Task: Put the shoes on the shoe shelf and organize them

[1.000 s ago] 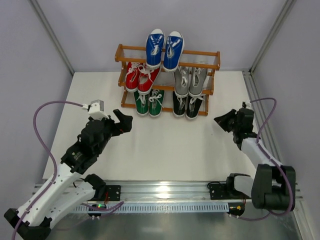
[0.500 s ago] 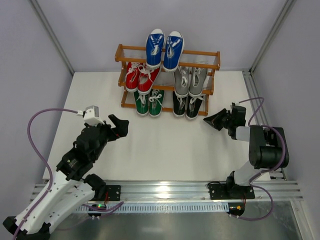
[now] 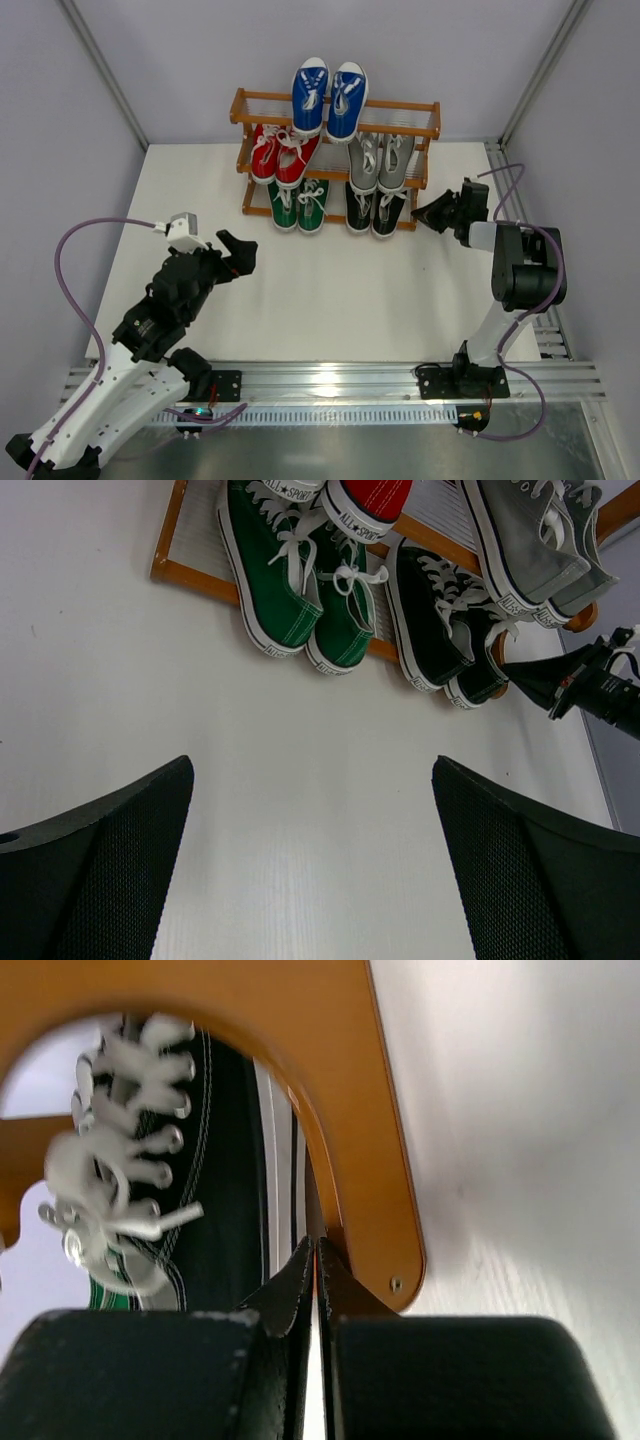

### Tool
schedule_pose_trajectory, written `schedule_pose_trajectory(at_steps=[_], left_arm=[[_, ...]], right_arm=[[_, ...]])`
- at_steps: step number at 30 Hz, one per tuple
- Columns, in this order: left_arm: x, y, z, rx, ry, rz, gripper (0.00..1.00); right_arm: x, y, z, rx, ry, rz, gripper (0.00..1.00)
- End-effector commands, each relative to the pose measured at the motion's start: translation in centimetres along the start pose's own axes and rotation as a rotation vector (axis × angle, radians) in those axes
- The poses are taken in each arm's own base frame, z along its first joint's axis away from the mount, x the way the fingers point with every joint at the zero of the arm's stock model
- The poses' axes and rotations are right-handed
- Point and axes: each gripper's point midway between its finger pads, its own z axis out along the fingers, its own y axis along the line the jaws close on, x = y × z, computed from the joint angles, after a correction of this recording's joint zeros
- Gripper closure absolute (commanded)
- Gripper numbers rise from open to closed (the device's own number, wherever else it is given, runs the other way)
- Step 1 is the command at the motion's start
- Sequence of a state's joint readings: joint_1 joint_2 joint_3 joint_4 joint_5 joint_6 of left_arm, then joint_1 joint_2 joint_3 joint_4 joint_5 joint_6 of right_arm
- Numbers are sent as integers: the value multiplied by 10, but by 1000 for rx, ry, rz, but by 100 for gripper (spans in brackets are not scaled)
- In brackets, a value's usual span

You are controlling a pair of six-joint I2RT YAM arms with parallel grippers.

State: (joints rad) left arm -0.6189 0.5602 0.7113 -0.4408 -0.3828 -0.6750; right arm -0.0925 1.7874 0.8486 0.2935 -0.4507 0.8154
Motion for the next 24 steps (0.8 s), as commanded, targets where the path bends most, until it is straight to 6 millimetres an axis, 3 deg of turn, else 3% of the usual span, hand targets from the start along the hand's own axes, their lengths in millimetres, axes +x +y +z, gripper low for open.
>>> schedule_pose_trajectory(at_steps=[1,8,14,16,20,24], left_arm=[[-2,3,-1,-12,-15,-10,0],[0,3,-1,-8,-5,-7,0],[0,5,-4,-11,-7,-7,0],[-2,5,-4,-11,-11,-9,0],[-2,5,-6,-10,-12,-6,0],[-1,6,-5,-9,-11,-6,0]], right_arm=[[-32,-21,7,123,-95,-45,96],[-57,-20,24,121,-118,-54,96],[-65,7,31,-2,-92,-59,96],[-66,15,29,-41,-94,-58,96],[-71,37,4,-121,-129,-73,96],[-65,45,-9,-162,-131,-89,96]])
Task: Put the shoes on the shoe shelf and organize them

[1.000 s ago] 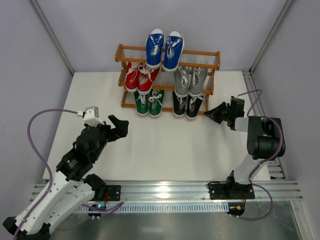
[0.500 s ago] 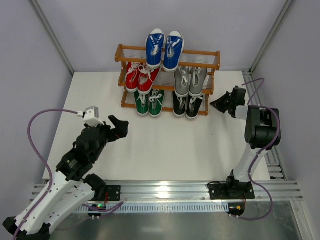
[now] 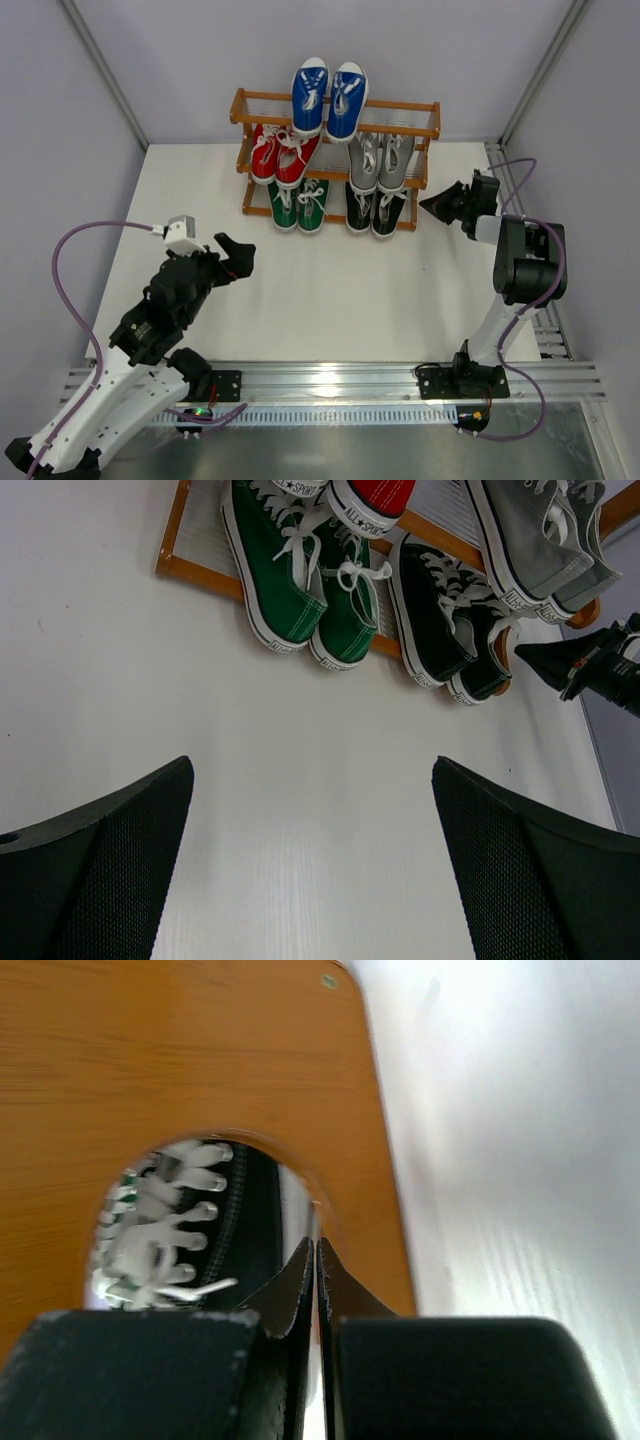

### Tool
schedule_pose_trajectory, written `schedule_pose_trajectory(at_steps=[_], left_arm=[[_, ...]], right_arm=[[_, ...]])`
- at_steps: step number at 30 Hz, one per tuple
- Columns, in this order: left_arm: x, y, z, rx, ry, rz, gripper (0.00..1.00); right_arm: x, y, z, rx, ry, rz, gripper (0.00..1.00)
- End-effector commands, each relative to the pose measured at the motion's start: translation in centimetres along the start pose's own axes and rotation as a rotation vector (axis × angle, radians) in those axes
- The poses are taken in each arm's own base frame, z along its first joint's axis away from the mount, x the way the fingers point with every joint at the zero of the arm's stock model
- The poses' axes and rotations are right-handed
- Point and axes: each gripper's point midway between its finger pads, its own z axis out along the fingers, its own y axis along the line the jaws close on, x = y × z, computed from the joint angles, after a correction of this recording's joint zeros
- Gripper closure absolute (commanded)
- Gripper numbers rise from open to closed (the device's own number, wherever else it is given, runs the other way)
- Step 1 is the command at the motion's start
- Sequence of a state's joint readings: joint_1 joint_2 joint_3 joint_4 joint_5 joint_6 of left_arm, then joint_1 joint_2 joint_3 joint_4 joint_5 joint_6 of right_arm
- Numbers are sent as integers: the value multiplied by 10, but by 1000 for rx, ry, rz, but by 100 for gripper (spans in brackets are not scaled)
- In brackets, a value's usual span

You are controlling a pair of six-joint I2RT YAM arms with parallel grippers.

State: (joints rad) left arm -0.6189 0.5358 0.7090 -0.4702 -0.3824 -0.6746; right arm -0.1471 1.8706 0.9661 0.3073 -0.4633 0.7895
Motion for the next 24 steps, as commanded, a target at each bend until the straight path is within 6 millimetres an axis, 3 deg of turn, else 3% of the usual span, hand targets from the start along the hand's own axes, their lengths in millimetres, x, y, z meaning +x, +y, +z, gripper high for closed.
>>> schedule_pose_trajectory(at_steps=[1,8,16,24], left_arm=[[-2,1,1,-2,-16,-10,0],[1,0,2,3,-5,-10,0],[2,2,2,0,-6,-7,0],[6,3,2,1,4,-10,0]], right_arm=[[-24,50,-18,-165,-68,-61,96],[-31,86,-13,-362,-21,-20,96],[-54,77,18,-309,-52,13,96],[-85,86,37,-295,-87,-9,96]])
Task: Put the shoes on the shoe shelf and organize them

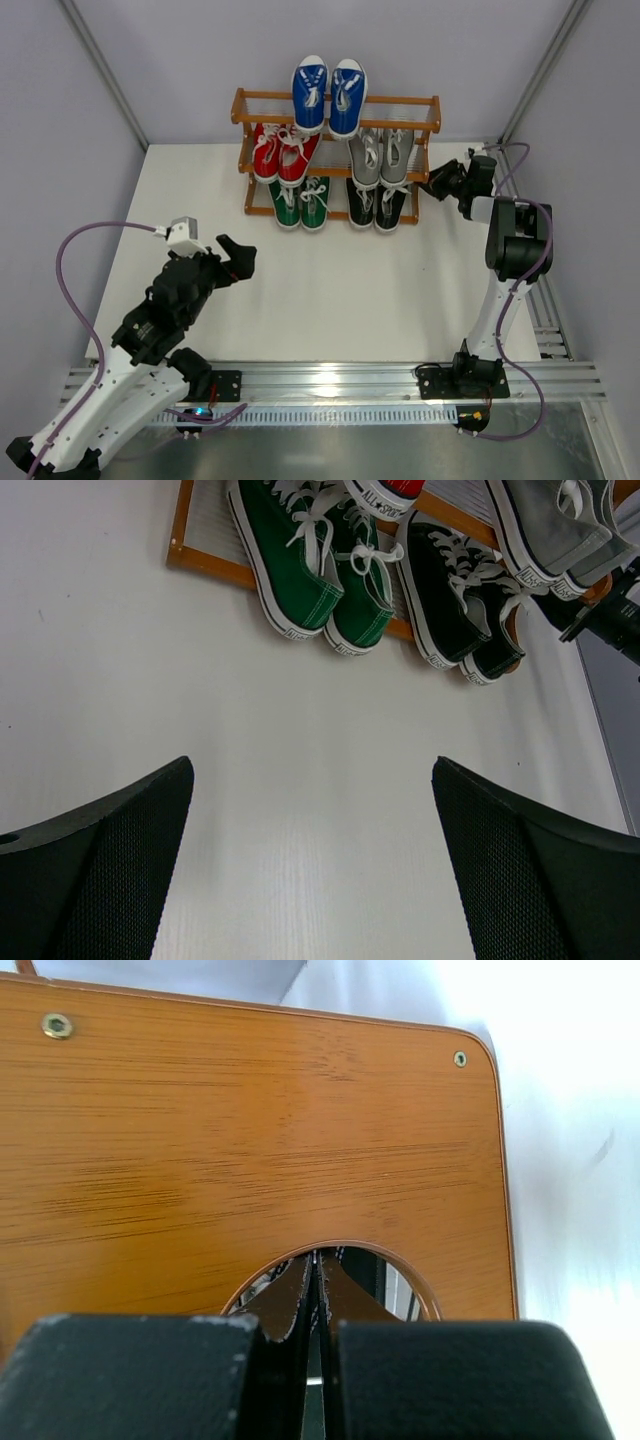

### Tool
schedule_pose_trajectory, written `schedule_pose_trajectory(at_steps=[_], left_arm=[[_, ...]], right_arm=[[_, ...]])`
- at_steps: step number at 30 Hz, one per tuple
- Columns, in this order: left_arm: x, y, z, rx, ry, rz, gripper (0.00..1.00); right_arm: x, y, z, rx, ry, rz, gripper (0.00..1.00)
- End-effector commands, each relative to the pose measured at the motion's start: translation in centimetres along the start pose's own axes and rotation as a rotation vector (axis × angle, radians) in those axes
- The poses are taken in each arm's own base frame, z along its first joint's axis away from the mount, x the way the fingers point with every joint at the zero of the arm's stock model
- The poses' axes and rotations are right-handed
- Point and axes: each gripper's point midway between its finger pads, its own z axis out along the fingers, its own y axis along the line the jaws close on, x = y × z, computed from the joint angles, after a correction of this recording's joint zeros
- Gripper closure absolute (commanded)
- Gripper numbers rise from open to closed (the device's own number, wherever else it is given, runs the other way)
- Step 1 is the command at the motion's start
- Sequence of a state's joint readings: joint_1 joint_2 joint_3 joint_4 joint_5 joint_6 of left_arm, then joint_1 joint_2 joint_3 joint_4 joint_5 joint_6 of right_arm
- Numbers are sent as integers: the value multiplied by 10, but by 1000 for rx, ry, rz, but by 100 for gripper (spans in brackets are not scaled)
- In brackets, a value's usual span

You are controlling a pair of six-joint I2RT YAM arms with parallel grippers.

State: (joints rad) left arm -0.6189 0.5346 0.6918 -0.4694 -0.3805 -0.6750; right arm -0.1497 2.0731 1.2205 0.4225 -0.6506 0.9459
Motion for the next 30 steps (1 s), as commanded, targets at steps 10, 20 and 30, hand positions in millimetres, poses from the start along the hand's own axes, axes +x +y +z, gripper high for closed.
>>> schedule_pose_trajectory(at_steps=[10,20,30], left_arm=[[-1,0,-3,16,-12,-21,0],[-6,-23,-11,132,-1,-12,0],[-22,-60,-11,264,17,31,0]], right_arm=[[-60,48,6,-77,-135,-119,96],[22,41,-106,90,-164,-239,96],[92,174,-250,13,-271,-736,95]])
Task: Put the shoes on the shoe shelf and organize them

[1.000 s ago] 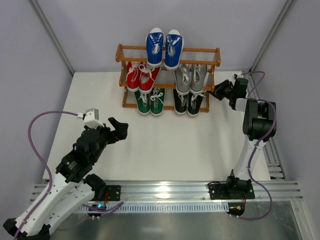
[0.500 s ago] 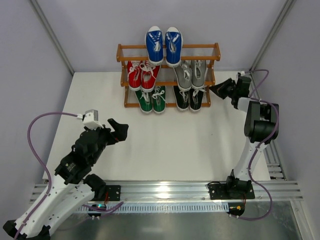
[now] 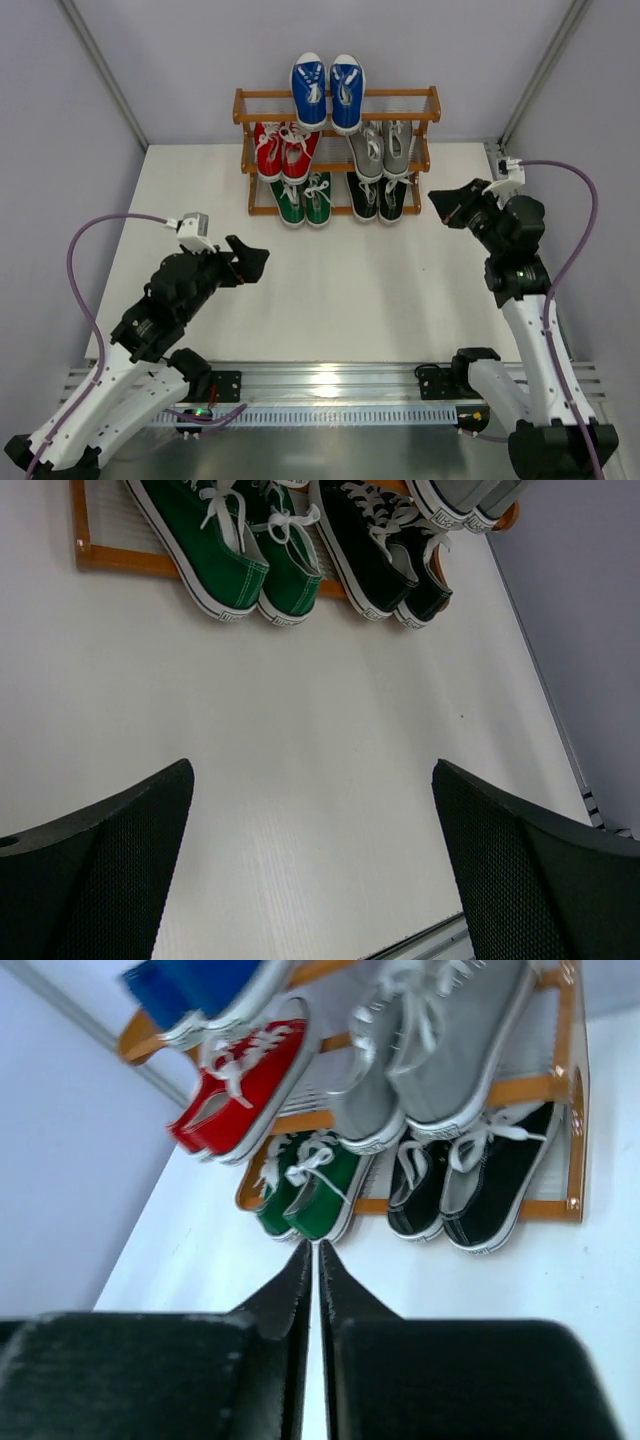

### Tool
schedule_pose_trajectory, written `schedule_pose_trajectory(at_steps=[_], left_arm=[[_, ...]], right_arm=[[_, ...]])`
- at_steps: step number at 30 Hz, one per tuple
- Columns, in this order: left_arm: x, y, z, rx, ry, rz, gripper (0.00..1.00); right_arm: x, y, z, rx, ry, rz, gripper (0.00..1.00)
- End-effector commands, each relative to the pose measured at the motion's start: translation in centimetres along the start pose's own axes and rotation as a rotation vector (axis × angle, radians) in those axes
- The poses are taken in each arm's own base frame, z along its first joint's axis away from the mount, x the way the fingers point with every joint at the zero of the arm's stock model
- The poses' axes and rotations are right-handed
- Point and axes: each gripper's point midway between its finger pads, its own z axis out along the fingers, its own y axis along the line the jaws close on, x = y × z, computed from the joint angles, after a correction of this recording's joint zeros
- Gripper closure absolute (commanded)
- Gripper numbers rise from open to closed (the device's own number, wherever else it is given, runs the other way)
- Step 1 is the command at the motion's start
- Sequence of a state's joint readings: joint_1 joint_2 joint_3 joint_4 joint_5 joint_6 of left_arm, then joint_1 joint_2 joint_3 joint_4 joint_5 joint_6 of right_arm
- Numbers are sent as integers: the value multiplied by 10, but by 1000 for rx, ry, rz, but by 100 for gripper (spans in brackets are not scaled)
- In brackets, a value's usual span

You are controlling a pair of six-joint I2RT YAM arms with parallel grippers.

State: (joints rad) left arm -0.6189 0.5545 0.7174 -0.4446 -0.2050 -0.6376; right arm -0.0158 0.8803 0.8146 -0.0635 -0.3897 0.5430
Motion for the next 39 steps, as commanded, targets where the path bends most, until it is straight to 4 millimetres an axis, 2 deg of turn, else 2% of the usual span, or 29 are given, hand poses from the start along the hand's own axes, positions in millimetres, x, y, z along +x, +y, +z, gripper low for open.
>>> schedule_pose_trajectory(at_steps=[1,2,4,5,6,13,17,39], left_arm=[[-30,-31,-2,109,-55,15,0],[-31,-35,-2,121,-51,15,0],[-34,-40,1,129,-35,18,0],[-34,-42,2,134,-28,19,0],[-33,-46,3,145,-15,21,0],[-40,-59,7,174,8,25,0],[-46,-66,7,193,7,31,0],[-56,-80,14,219,11,34,0]], right_arm=[[-15,25,-37,36,3,-191,89],[-10,33,-46,17,36,-219,62],[-18,55,-61,-45,30,-249,36],[-13,57,-67,-56,57,-259,14],[-13,65,-74,-81,55,-265,2],[-14,90,-108,-167,36,-307,0],[-13,95,-115,-189,34,-312,0],[0,91,-110,-210,72,-302,0]])
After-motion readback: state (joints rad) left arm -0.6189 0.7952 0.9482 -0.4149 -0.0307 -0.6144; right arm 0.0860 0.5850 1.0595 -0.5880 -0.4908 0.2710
